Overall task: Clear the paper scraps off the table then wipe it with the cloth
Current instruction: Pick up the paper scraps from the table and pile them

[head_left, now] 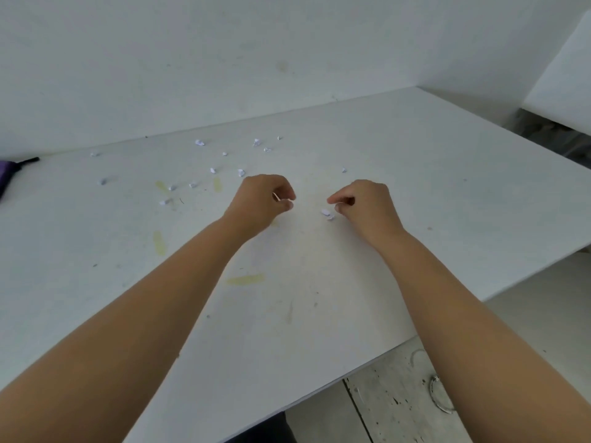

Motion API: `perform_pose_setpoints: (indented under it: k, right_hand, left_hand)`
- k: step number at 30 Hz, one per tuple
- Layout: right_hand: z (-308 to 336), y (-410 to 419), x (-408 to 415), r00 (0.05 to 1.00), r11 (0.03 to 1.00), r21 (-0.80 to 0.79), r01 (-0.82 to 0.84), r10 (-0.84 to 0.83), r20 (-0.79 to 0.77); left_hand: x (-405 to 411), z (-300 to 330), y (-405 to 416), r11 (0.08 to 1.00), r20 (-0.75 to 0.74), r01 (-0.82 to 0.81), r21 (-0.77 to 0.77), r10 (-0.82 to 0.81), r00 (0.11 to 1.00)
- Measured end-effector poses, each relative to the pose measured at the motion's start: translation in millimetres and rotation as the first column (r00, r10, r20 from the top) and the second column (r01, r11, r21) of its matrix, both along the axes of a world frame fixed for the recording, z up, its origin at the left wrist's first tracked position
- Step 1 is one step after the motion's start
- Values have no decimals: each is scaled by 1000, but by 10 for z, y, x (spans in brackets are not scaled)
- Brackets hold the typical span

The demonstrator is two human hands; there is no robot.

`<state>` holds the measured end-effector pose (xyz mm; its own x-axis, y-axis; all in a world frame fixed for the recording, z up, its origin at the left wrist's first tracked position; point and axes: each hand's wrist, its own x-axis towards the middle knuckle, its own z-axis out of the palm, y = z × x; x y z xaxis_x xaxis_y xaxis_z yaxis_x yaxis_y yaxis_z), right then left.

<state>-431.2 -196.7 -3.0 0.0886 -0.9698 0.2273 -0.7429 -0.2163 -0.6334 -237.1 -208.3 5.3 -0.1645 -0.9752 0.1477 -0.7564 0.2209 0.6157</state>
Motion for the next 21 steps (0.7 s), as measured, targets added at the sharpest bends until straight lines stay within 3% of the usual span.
perform_pose_setpoints:
  k: [4,7,11,13,15,18,21]
  right_hand:
    - [-46,-20,72,975,999,47,14,-3,-224]
    - [-58,-10,118,964,992,118,53,-20,-265]
    - [-40,-10,74,960,997,66,42,-22,-280]
    - [-15,-27,-26,982,996,53,68,-57,-179]
    - [11,-67,-147,991,989,104,110,-116,60]
    - [10,-169,-324,861,965,242,99,-205,465]
    - [-1,-319,-466,748,953,284,111,-268,607]
  left_hand:
    - [-194,1,-77,986,134,161,37,-165,977]
    - [-318,-8,-144,978,195,205,39,-209,958]
    - [-398,-49,-178,971,222,234,38,-237,946]
    - [-427,-59,-182,966,218,255,39,-257,942]
    - [-450,-56,-186,961,221,275,38,-277,935]
    - [-455,-59,-205,954,216,301,19,-298,930]
    - [-443,-69,-274,967,55,255,10,-255,965]
